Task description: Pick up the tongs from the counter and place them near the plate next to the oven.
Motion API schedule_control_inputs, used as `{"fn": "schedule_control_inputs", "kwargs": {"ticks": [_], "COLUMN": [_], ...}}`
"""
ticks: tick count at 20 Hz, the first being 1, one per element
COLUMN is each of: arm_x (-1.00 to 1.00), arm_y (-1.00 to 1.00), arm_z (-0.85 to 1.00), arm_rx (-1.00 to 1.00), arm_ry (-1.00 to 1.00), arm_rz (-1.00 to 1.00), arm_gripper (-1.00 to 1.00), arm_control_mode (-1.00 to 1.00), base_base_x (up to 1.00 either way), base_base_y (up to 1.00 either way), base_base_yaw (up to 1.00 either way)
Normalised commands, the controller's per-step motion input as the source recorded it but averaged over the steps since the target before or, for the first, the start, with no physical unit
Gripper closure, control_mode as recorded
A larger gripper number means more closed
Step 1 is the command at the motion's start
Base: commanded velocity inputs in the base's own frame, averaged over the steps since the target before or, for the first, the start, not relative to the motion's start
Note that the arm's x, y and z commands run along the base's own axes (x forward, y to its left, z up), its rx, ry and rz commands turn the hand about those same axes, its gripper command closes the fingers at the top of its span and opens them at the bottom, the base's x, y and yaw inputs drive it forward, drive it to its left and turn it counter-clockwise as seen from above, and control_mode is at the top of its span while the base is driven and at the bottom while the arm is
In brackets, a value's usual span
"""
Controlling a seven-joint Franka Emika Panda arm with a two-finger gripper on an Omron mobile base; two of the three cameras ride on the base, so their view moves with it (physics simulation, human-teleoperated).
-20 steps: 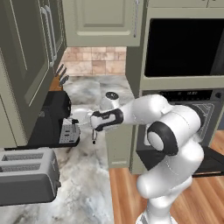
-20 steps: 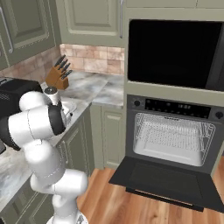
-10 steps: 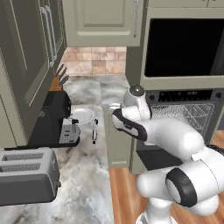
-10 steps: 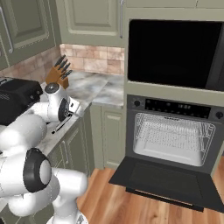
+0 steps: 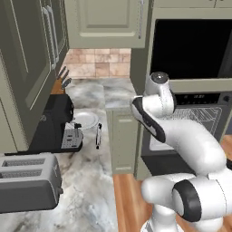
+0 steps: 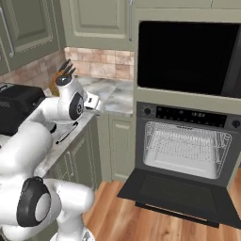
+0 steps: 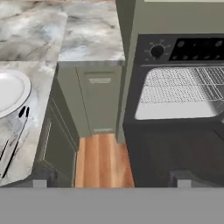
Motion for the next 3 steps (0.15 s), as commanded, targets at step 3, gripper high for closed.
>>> {"fn": "schedule_control_inputs", "kwargs": {"ticks": [3], "arm_x": [-0.55], "arm_y": [-0.62], "arm_z": [0.0], "arm_rx": [0.17], "arm_ry": [0.17], "arm_rz": [0.02], "arm_gripper": [-1.0], "arm_control_mode": [-1.0], "base_base_x": [0.0], "base_base_y": [0.0], "base_base_yaw": [0.0]}}
